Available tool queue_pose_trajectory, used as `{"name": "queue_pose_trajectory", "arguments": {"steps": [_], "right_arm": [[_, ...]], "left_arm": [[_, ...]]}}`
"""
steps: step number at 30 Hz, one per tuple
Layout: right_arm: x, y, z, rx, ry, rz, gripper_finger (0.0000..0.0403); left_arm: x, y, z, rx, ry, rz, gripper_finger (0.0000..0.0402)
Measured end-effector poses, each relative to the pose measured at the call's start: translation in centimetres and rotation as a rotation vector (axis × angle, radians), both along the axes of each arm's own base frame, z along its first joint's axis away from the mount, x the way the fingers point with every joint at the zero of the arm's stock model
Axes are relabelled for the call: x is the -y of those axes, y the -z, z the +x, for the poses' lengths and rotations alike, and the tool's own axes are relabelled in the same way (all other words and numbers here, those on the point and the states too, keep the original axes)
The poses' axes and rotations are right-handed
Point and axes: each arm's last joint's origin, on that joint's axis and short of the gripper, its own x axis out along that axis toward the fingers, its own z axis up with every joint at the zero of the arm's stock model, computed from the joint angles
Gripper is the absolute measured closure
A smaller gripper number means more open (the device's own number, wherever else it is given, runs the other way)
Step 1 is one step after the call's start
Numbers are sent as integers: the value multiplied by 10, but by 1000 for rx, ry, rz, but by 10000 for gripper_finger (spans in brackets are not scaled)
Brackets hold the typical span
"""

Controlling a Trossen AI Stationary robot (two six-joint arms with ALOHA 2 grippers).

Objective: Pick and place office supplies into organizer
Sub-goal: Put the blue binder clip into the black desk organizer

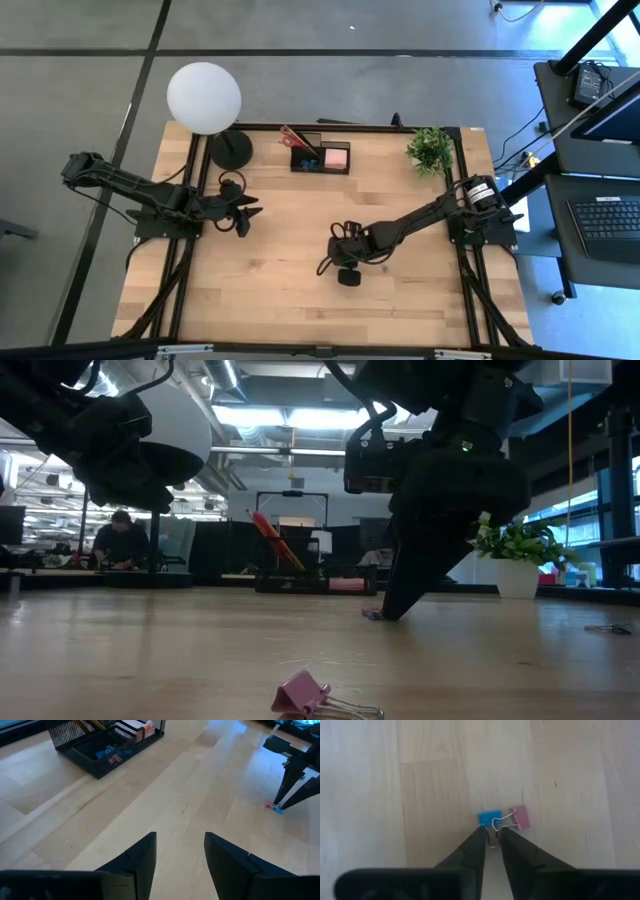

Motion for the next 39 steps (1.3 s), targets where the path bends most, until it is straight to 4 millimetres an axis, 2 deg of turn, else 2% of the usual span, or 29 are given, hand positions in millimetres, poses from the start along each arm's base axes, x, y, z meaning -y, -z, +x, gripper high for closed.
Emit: {"name": "queue_pose_trajectory", "arguments": {"steps": [12, 20, 32, 39], "right_arm": [[-2, 0, -1, -34, 12, 103, 397], [-3, -2, -2, -32, 40, 124, 401], [-6, -31, 11, -2, 8, 134, 402], [-6, -36, 13, 0, 11, 121, 402]], "left_arm": [[0, 0, 0, 5, -9, -14, 242], [0, 0, 0, 9, -14, -21, 242], [0, 0, 0, 10, -14, -23, 242], [0, 0, 0, 10, -14, -23, 242]]}}
